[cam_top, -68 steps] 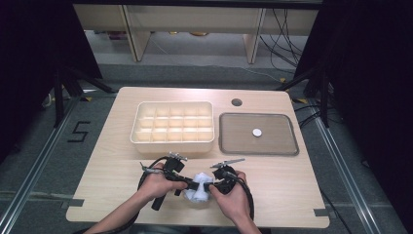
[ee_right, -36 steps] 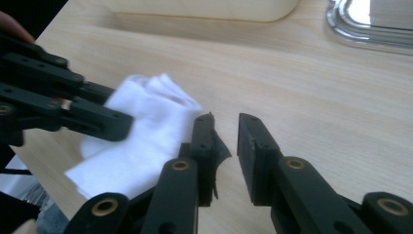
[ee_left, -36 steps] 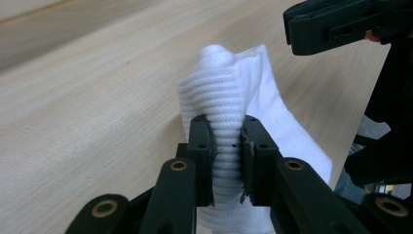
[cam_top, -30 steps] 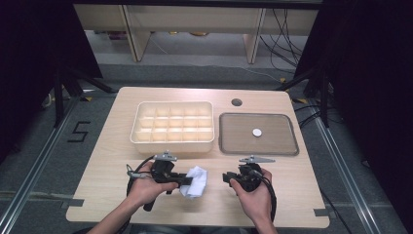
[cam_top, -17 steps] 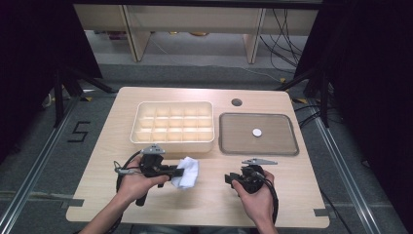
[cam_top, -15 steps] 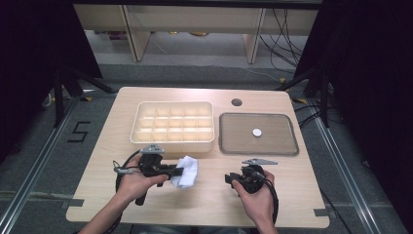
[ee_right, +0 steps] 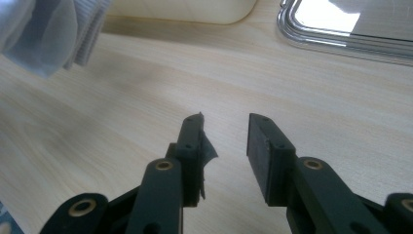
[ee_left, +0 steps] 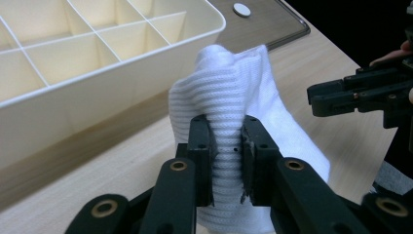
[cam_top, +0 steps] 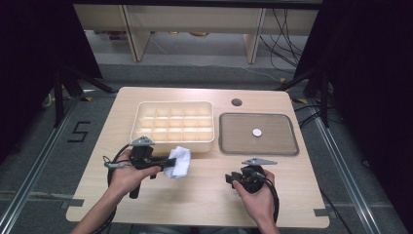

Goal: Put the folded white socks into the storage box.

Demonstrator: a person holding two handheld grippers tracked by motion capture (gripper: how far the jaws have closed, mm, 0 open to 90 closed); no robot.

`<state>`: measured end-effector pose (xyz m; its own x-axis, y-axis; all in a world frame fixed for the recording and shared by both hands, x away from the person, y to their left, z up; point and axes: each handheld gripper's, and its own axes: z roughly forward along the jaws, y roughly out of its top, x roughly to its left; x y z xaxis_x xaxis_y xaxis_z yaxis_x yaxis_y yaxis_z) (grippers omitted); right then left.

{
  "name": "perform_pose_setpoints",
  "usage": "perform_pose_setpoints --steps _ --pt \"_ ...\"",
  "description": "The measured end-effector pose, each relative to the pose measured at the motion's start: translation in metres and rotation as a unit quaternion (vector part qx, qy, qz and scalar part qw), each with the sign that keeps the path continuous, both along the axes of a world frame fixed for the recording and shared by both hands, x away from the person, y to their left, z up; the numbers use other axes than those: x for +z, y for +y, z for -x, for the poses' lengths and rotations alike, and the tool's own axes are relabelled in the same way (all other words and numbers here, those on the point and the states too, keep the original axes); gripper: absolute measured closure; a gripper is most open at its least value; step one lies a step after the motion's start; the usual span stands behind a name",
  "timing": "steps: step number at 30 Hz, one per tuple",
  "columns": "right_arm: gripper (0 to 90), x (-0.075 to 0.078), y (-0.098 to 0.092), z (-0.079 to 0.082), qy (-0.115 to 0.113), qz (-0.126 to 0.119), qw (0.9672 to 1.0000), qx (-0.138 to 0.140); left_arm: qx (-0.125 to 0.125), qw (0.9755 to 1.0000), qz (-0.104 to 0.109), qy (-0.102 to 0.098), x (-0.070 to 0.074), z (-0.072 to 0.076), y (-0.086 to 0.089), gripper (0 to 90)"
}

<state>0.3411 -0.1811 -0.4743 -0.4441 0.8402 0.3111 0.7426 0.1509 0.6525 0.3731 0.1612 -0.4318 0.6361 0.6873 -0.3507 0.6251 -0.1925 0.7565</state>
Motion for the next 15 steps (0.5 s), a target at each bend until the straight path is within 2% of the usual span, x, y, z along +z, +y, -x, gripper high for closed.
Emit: perform_pose_setpoints --steps 2,3,5,11,15 --pt "67.5 0.000 0.000 0.000 -0.003 0.003 1.0000 0.002 0.002 1.0000 0.000 -0.001 0.002 -0.002 0.004 76.5" --pt "67.3 -0.001 -0.001 -0.001 -0.013 0.002 0.9998 0.011 0.005 1.0000 0.002 -0.002 0.003 -0.003 0.005 76.4" --pt "66.9 -0.001 -0.002 -0.001 -0.018 0.007 0.9997 0.013 0.012 0.9999 0.000 -0.006 0.006 -0.005 0.010 76.4" --pt "66.4 -0.001 -0.003 0.001 -0.028 0.003 0.9996 0.008 0.029 0.9994 0.007 -0.018 0.016 -0.010 0.023 76.4" --pt "65.5 -0.001 -0.003 0.002 -0.034 0.010 0.9993 0.008 0.037 0.9990 0.007 -0.023 0.021 -0.014 0.030 76.4"
